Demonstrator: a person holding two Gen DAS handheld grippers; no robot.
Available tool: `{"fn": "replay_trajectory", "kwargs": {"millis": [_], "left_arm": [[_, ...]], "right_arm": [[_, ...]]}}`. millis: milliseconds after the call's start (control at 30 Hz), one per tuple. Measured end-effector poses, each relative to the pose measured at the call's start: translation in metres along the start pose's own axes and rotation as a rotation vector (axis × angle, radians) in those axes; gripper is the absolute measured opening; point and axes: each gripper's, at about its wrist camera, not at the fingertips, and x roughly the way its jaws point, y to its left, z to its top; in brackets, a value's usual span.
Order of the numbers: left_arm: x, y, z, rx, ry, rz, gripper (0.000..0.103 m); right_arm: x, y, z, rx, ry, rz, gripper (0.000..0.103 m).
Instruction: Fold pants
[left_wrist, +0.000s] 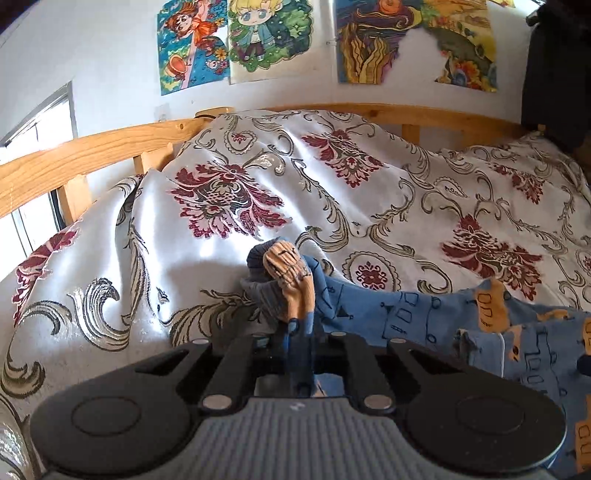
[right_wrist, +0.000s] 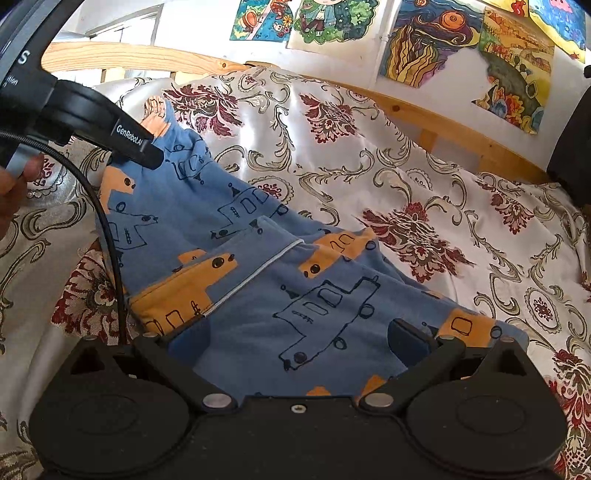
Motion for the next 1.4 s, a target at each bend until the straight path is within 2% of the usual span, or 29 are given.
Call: {"fn": "replay_trajectory", "kwargs": {"millis": [67, 133, 200, 267, 300, 400, 467, 500, 533, 567, 633, 733, 800, 933, 1067, 1167, 1300, 1400], "left_arm": [[0.002, 0.007, 0.001, -0.051, 0.027, -0.020, 0.011], [0.006, 0.022, -0.001, -0.153, 0.059, -0.056, 0.013], [0.015, 0.040, -0.005, -0.263, 0.109, -0.067, 0.026], [0.022, 0.056, -0.011, -0.359, 0.151, -0.079, 0.053], [0.025, 0.064, -0.015, -0.410, 0.158, -0.083, 0.058], [0.030, 0.086, -0.022, -0.534, 0.138, -0.143, 0.058], [0.035, 0.095, -0.022, -0.606, 0.138, -0.182, 0.063], [0.037, 0.098, -0.022, -0.631, 0.137, -0.193, 0.063], [0.039, 0.099, -0.021, -0.651, 0.139, -0.194, 0.059], [0.041, 0.099, -0.020, -0.657, 0.147, -0.187, 0.042], [0.045, 0.099, -0.020, -0.664, 0.175, -0.161, 0.021], [0.043, 0.100, -0.021, -0.707, 0.170, -0.162, 0.016], [0.034, 0.092, -0.016, -0.657, 0.136, -0.150, 0.015], [0.007, 0.063, 0.006, -0.478, 0.038, -0.151, 0.015], [-0.027, 0.032, 0.021, -0.281, -0.084, -0.208, 0.015], [-0.052, 0.000, 0.027, -0.132, -0.169, -0.269, 0.015], [-0.072, -0.051, 0.028, 0.028, -0.202, -0.369, 0.015], [-0.078, -0.088, 0.024, 0.103, -0.175, -0.460, 0.015]], "right_arm": [[0.000, 0.000, 0.000, 0.001, 0.000, 0.001, 0.102], [0.000, -0.001, 0.000, 0.002, 0.001, 0.002, 0.102], [0.001, -0.001, 0.000, 0.004, 0.002, 0.003, 0.102], [0.001, -0.001, 0.000, 0.004, 0.002, 0.003, 0.102], [0.001, -0.001, 0.000, 0.004, 0.002, 0.003, 0.102], [0.001, -0.001, 0.000, 0.005, 0.002, 0.004, 0.102], [0.001, -0.001, 0.000, 0.008, 0.003, 0.006, 0.102], [0.001, -0.001, 0.000, 0.012, 0.004, 0.008, 0.102], [0.002, -0.002, 0.000, 0.014, 0.006, 0.010, 0.102], [0.002, -0.002, 0.000, 0.016, 0.007, 0.010, 0.102], [0.002, -0.002, 0.000, 0.017, 0.008, 0.011, 0.102], [0.002, -0.002, 0.000, 0.017, 0.007, 0.011, 0.102], [0.002, -0.002, 0.000, 0.015, 0.007, 0.011, 0.102], [-0.005, -0.005, 0.005, -0.017, -0.013, 0.014, 0.102], [-0.025, -0.030, 0.018, -0.037, -0.032, -0.016, 0.102], [-0.046, -0.067, 0.021, 0.021, -0.023, -0.046, 0.102], [-0.069, -0.121, 0.017, 0.129, -0.022, -0.092, 0.102], [-0.083, -0.161, 0.013, 0.243, -0.051, -0.092, 0.102]]}}
